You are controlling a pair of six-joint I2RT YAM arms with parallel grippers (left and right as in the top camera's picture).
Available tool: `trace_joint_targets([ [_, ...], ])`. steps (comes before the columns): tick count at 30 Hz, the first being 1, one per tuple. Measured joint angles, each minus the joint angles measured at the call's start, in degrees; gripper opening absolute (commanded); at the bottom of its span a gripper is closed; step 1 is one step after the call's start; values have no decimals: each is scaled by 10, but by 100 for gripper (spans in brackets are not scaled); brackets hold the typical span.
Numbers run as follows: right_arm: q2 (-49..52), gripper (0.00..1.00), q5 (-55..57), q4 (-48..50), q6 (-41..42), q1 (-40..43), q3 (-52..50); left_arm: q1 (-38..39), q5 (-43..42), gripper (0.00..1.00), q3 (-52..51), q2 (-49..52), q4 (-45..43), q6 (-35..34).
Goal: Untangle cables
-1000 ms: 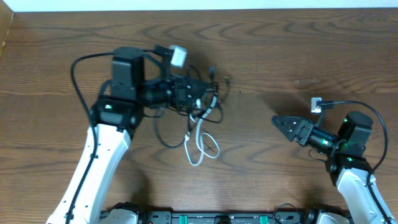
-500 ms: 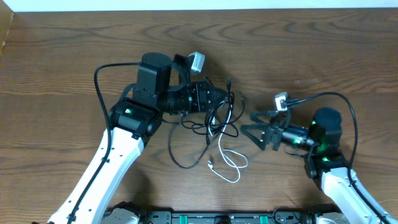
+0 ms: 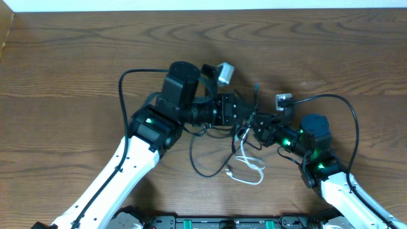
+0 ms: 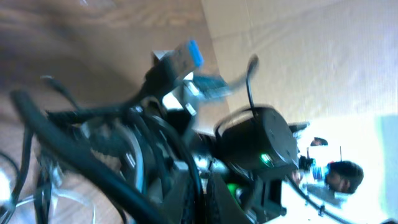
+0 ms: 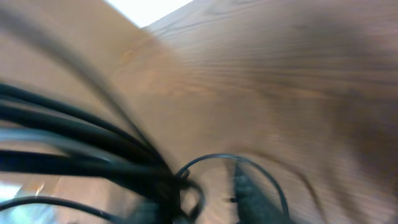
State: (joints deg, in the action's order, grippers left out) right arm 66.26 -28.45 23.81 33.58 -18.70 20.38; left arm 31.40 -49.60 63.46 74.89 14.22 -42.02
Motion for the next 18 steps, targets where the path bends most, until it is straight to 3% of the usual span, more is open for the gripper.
trace_joint_targets([
  [4, 0, 1, 80, -16, 36, 15, 0, 10, -19, 8, 0, 0, 32, 41],
  [10, -9, 1, 110, -63, 51, 89, 0, -11, -24, 8, 2, -1, 138, 143],
  [15, -27, 1, 96, -81, 54, 141, 0, -36, 74, 8, 2, -3, 222, 185],
  [16, -34, 1, 81, -81, 54, 148, 0, -40, 116, 24, 3, -3, 242, 189],
  [18, -46, 1, 56, -81, 54, 153, 0, -44, 208, 44, 3, -3, 272, 197],
])
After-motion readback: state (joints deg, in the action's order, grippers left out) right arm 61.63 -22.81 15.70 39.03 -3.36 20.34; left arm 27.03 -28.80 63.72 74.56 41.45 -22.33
